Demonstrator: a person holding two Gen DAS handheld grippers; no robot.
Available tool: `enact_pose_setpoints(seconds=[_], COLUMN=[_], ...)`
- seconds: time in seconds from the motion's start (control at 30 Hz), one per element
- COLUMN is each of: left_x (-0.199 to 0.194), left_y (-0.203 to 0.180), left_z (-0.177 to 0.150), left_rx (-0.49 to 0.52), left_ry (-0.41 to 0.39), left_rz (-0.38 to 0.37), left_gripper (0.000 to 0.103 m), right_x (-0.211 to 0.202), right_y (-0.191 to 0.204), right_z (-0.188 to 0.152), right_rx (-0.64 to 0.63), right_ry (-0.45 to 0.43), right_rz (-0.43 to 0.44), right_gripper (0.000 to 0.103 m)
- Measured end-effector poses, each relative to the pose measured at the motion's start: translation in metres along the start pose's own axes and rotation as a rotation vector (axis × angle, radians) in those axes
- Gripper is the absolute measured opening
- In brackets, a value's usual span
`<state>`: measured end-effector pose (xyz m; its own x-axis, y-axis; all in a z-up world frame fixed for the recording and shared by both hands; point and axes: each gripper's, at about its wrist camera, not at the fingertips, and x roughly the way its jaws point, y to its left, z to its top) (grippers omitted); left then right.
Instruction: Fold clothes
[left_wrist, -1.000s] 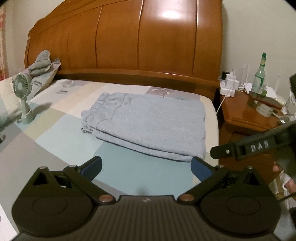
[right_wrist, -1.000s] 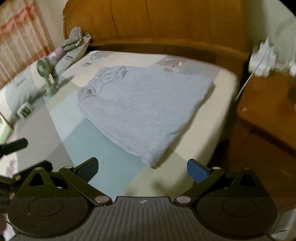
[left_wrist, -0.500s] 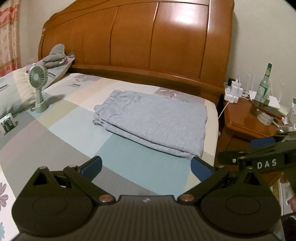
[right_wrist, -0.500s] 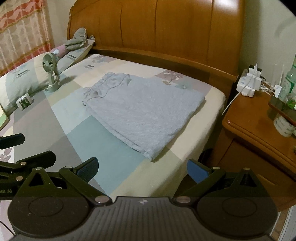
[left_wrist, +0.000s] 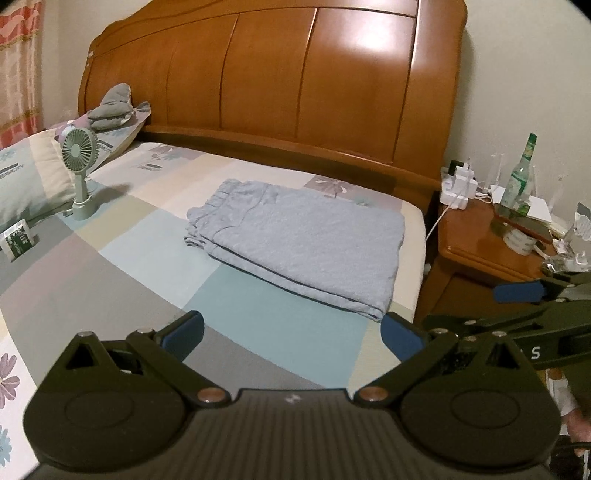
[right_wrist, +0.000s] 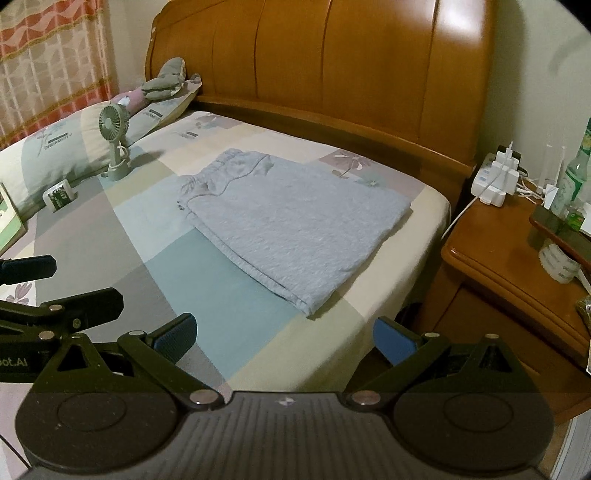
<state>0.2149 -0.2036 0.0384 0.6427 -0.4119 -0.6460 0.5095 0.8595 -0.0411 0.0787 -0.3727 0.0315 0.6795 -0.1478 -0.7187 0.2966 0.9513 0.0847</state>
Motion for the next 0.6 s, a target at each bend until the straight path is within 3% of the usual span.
enact_pose_setpoints(seconds=[0.6], left_x=[-0.0047], left_y=[-0.0004], left_z=[0.0001], left_rx=[-0.009], left_ry=[0.008], left_rz=[-0.010], left_gripper=[0.102], right_x=[-0.0065], right_y=[0.0018], right_z=[-0.0021], right_rx=[-0.002], right_ry=[-0.006], right_rz=[-0.010], right_gripper=[0.103])
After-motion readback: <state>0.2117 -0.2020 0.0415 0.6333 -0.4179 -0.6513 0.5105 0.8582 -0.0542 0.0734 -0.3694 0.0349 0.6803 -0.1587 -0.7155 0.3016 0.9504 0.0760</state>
